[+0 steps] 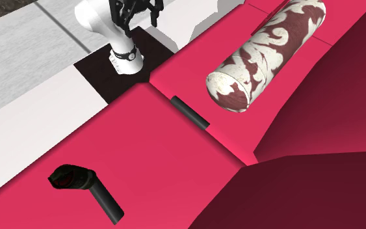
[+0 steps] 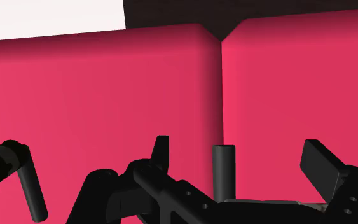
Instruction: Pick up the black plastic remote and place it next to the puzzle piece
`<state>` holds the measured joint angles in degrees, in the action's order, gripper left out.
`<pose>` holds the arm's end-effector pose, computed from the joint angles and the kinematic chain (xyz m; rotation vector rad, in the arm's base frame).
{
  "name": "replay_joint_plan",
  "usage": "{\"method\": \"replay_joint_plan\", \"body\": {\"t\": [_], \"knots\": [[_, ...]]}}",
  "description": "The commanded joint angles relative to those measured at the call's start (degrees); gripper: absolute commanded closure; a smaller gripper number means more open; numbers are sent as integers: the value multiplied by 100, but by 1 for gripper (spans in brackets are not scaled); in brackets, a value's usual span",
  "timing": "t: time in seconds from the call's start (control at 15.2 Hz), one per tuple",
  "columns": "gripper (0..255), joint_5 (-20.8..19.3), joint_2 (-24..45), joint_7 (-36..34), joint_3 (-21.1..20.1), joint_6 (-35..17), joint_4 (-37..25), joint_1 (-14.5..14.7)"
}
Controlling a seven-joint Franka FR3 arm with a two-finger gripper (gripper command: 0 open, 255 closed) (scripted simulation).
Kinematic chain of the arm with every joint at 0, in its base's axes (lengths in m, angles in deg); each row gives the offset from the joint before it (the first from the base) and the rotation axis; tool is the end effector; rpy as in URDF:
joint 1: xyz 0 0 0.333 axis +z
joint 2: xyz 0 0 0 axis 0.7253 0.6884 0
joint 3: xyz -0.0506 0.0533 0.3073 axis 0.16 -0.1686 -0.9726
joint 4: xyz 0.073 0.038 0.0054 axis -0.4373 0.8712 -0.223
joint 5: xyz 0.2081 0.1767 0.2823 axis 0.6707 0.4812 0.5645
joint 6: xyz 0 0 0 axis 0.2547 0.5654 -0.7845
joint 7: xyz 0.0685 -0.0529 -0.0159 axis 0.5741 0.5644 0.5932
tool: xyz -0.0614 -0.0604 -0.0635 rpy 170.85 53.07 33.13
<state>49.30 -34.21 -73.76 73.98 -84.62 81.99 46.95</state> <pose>0.2964 -0.0127 0.5629 3.0246 -0.0809 -0.0128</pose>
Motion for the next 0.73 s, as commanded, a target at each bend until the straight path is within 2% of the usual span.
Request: {"method": "replay_joint_plan", "body": {"t": [0.0, 0.66], "knots": [[0, 0, 0, 0, 0, 0, 0, 0], [0, 246, 1760, 253, 484, -2030, 217, 70]]}}
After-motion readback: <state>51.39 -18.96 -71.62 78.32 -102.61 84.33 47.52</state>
